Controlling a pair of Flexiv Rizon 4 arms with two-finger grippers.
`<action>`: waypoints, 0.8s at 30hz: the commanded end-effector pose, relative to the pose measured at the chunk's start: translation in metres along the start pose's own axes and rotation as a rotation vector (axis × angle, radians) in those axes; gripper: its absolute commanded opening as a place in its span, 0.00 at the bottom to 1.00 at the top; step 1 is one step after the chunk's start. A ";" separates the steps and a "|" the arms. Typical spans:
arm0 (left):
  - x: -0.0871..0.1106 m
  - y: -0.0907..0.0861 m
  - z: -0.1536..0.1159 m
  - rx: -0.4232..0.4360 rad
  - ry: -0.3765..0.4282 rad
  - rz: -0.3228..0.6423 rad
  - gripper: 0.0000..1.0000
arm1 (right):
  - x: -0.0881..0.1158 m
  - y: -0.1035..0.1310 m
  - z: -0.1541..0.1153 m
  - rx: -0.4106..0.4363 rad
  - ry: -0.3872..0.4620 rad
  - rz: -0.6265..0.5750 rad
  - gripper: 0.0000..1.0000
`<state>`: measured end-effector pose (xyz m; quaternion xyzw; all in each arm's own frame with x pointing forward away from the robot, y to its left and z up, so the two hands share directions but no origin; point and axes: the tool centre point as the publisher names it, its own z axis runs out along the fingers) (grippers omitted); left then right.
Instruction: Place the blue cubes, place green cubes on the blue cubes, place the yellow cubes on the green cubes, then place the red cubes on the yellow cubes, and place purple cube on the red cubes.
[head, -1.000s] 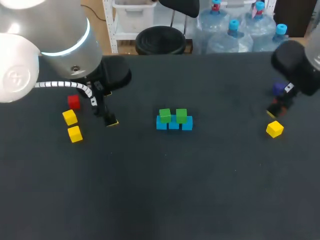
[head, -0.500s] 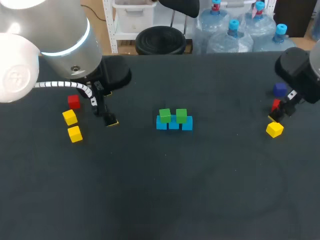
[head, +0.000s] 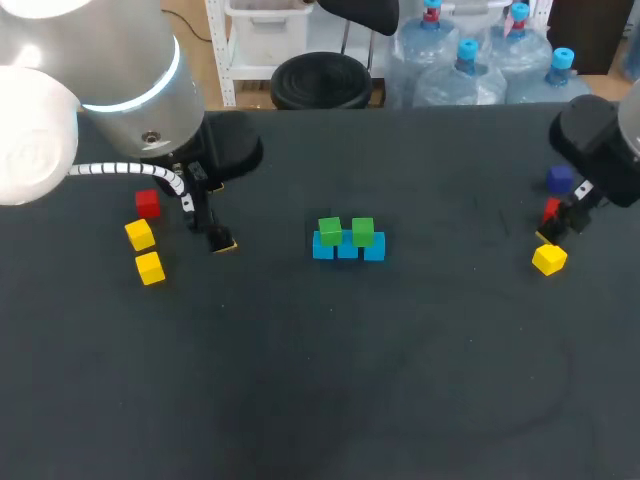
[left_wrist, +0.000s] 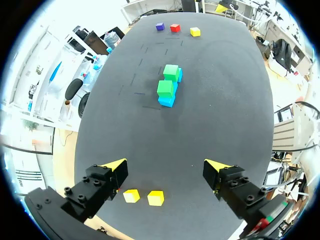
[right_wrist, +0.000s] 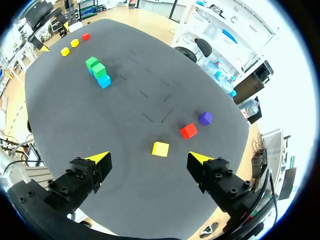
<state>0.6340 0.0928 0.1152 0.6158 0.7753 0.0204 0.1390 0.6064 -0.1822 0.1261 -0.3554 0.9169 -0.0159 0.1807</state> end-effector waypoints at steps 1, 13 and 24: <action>0.000 0.000 0.000 0.000 0.000 0.001 1.00 | 0.001 0.001 0.001 0.005 -0.003 0.001 1.00; 0.018 0.014 -0.030 -0.038 0.204 -0.111 1.00 | 0.001 0.001 0.001 0.005 -0.003 0.001 1.00; 0.052 -0.026 -0.008 0.089 0.256 -0.190 1.00 | 0.001 0.001 0.001 0.005 -0.003 0.001 1.00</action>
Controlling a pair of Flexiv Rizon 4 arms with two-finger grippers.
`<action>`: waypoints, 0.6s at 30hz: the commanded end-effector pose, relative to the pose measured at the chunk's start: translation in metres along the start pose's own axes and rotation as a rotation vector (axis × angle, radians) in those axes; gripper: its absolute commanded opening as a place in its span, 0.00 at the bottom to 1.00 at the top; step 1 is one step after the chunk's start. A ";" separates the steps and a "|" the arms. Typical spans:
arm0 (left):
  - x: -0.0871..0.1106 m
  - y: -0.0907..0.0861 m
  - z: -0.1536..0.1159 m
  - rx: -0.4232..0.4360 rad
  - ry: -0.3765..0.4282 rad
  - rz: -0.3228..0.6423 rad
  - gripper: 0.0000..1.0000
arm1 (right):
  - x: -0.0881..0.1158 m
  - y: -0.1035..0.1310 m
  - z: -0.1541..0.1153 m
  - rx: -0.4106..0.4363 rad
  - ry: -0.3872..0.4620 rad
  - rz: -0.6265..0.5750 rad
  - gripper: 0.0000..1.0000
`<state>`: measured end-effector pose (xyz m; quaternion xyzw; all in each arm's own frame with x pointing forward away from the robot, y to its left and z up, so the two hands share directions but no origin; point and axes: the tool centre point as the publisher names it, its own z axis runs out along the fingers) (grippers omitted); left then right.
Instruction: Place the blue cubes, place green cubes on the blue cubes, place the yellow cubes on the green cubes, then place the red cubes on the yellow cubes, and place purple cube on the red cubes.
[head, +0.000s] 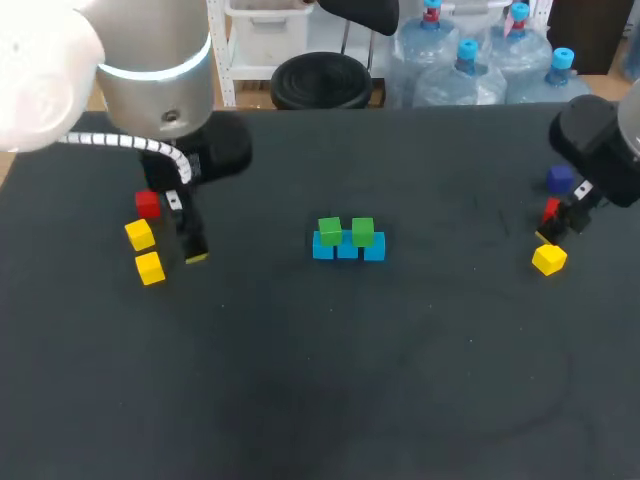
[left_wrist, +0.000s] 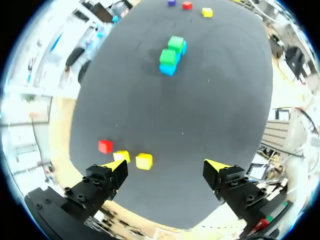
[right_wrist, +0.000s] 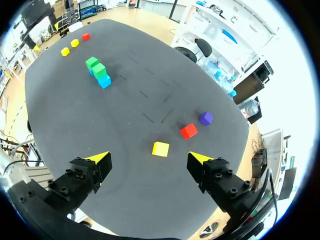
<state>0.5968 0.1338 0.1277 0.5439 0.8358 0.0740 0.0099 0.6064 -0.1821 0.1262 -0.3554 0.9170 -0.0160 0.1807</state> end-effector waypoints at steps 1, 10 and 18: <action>0.004 -0.004 0.025 0.044 -0.026 -0.023 1.00 | 0.001 0.001 0.001 0.005 -0.003 0.001 1.00; 0.012 -0.015 0.048 0.061 -0.065 0.021 1.00 | 0.001 0.001 0.001 0.005 -0.003 0.001 1.00; 0.009 -0.018 0.045 0.070 -0.061 0.063 1.00 | 0.001 0.001 0.001 0.005 -0.003 0.001 1.00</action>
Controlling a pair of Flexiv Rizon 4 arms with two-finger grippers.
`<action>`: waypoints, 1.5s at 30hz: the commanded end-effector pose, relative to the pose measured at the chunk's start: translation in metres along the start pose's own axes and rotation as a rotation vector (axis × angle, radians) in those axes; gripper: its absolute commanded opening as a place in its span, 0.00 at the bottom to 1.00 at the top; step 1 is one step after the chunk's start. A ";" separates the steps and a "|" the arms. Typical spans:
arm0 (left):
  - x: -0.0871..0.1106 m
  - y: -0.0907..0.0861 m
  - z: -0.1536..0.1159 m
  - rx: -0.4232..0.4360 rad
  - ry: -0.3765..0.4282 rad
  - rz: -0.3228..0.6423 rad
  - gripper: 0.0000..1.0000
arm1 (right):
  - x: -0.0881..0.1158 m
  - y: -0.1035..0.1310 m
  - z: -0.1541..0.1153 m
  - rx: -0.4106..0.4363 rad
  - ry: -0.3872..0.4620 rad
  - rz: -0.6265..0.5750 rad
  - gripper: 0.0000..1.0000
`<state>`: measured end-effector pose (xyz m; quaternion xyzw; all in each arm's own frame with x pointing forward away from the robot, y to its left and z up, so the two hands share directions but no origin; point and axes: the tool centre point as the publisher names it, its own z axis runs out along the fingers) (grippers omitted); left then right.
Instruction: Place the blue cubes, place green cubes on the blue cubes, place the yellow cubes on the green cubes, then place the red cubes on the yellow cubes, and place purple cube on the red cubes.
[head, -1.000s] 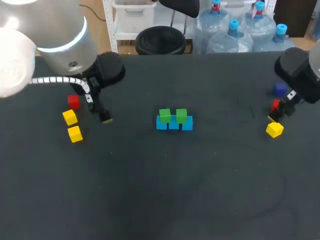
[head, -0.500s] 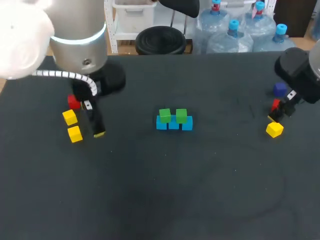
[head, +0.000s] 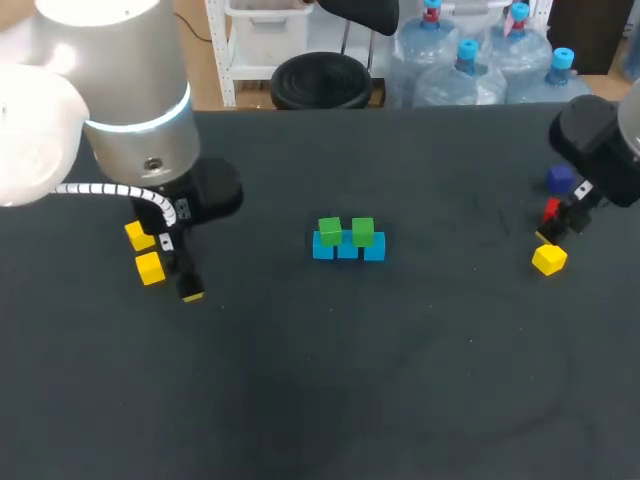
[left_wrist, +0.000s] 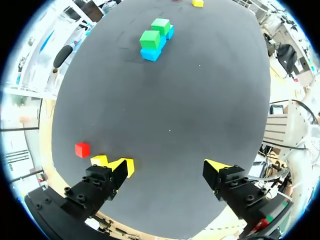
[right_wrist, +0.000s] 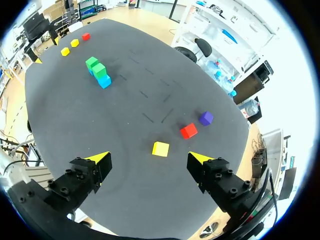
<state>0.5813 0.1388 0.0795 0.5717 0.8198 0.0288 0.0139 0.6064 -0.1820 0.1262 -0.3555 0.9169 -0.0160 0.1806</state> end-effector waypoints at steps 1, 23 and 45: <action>0.001 0.000 -0.002 0.000 -0.001 0.000 1.00 | 0.001 0.001 0.001 0.005 -0.003 0.002 1.00; 0.026 0.017 -0.001 -0.070 0.034 -0.037 1.00 | 0.001 0.001 0.001 0.005 -0.003 0.002 1.00; 0.035 0.037 0.044 0.018 0.060 0.017 1.00 | 0.001 0.001 0.001 0.005 -0.003 0.002 1.00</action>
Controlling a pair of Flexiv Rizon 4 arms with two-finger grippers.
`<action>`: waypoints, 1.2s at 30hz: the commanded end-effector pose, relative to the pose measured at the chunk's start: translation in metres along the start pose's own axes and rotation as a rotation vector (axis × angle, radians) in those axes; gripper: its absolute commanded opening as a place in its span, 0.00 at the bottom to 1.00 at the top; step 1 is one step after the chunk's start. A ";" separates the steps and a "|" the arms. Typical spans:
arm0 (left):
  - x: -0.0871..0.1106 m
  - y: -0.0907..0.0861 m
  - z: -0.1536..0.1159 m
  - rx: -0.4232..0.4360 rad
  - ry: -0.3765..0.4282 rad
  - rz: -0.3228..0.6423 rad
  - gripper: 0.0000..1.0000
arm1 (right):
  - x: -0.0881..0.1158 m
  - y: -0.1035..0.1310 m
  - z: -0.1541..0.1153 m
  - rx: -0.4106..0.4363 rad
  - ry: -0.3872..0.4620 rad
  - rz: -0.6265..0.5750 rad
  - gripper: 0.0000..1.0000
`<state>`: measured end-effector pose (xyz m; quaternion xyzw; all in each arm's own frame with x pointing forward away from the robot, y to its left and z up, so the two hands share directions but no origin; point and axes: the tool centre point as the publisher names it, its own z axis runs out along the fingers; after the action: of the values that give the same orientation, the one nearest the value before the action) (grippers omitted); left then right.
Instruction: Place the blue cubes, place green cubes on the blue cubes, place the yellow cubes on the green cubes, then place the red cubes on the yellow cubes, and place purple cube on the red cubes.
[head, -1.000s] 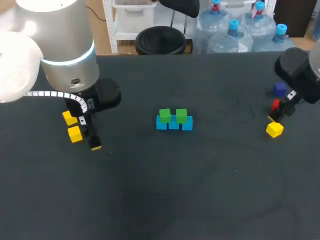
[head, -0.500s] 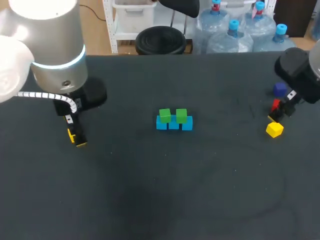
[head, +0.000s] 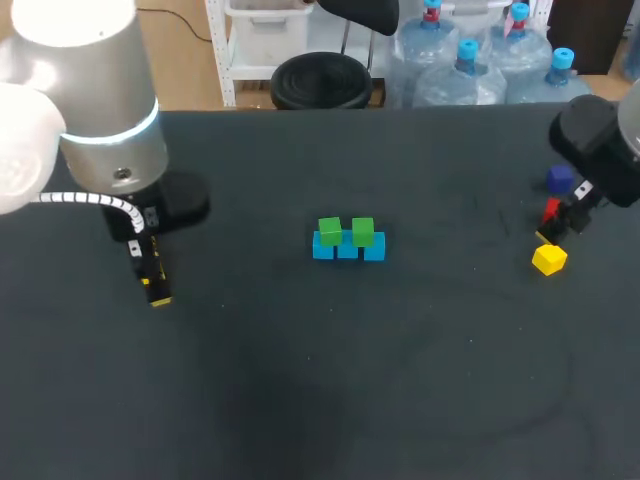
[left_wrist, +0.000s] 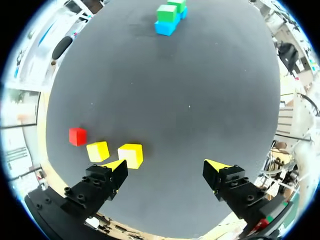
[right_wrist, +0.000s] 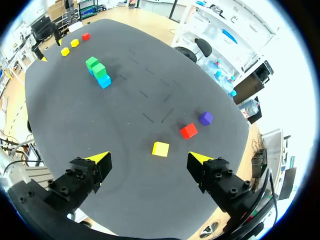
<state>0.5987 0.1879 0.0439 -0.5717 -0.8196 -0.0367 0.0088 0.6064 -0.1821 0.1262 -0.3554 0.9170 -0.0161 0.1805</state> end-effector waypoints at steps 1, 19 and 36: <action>-0.005 0.009 0.008 0.007 0.013 0.020 1.00 | 0.001 0.001 0.001 0.005 -0.003 0.001 1.00; 0.006 0.057 0.031 0.018 0.039 -0.043 1.00 | 0.001 0.001 0.001 0.005 -0.003 0.001 1.00; 0.003 0.055 0.048 0.073 0.043 -0.020 0.68 | 0.001 0.001 0.001 0.005 -0.003 0.001 1.00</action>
<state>0.6468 0.2133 0.0001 -0.5611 -0.8263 -0.0213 0.0434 0.6064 -0.1821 0.1263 -0.3554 0.9170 -0.0161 0.1805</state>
